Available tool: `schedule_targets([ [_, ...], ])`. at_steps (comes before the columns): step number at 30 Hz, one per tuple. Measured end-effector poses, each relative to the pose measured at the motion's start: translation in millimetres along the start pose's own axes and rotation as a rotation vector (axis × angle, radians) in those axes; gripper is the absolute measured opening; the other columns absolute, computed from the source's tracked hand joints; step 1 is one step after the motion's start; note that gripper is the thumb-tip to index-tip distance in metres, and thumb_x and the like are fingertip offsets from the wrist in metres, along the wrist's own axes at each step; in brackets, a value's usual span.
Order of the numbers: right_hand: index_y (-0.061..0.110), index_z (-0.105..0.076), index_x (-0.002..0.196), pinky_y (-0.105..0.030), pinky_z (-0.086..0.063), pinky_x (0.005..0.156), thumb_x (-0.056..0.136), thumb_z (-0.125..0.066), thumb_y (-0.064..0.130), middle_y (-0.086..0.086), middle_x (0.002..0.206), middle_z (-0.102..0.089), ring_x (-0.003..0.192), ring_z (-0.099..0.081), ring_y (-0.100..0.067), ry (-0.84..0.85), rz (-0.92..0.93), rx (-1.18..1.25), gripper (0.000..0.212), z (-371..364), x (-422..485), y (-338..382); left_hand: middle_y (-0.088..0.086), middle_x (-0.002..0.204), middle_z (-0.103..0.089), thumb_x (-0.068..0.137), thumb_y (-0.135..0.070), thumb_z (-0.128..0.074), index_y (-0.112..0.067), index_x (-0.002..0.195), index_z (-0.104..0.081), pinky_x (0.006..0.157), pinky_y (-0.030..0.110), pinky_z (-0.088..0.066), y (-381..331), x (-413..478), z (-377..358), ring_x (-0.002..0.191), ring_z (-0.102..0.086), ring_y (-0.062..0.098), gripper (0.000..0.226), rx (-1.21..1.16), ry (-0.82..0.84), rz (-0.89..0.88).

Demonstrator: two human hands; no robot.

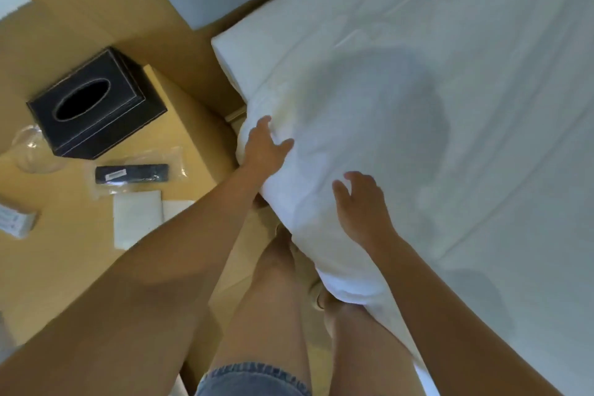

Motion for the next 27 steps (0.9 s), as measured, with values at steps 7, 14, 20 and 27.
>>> schedule_targets([
  [7, 0.004, -0.042, 0.133, -0.03, -0.035, 0.093, 0.095, -0.045, 0.046, -0.013, 0.131, -0.048, 0.121, -0.047, -0.028, -0.042, -0.232, 0.327, 0.057, 3, 93, 51, 0.004, 0.127, -0.051, 0.076, -0.067, -0.059, -0.021, 0.13, -0.047, 0.092, 0.035, -0.042, -23, 78, 10, 0.117, -0.048, 0.023, 0.072, 0.342, 0.055, -0.146],
  [14, 0.002, -0.033, 0.138, -0.032, -0.045, 0.084, 0.067, -0.062, 0.073, -0.007, 0.126, -0.052, 0.111, -0.055, -0.027, -0.081, -0.658, 0.718, 0.105, 7, 144, 52, -0.005, 0.075, -0.066, 0.085, -0.062, -0.046, -0.021, 0.084, -0.062, 0.067, 0.03, -0.052, -52, 46, -17, 0.072, -0.064, 0.015, 0.044, 0.342, 0.453, -0.226],
  [20, 0.008, -0.057, 0.098, -0.041, -0.051, 0.082, 0.082, -0.055, 0.019, -0.004, 0.085, -0.061, 0.087, -0.062, -0.027, -0.293, -0.577, 0.67, 0.02, 55, 140, 48, 0.0, 0.067, -0.066, 0.087, -0.053, -0.056, -0.025, 0.066, -0.063, 0.057, 0.018, -0.048, -104, 17, -10, 0.06, -0.062, 0.016, 0.035, 0.221, 0.678, -0.154],
  [27, 0.027, -0.055, 0.054, -0.022, -0.036, 0.041, 0.068, -0.051, 0.012, 0.009, 0.041, -0.044, 0.04, -0.046, -0.017, -0.537, -0.207, 1.004, 0.021, 149, 139, 161, 0.001, 0.073, -0.074, 0.063, -0.048, -0.08, -0.031, 0.074, -0.077, 0.061, 0.02, -0.052, -212, 26, 118, 0.071, -0.072, 0.017, 0.02, -0.26, 0.596, -0.314],
])
Point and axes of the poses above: each hand's wrist, its own x-axis towards the middle knuckle, its own z-axis out of the back of the hand, y = z × x, the point moved 6 cm from there along x, towards the middle knuckle
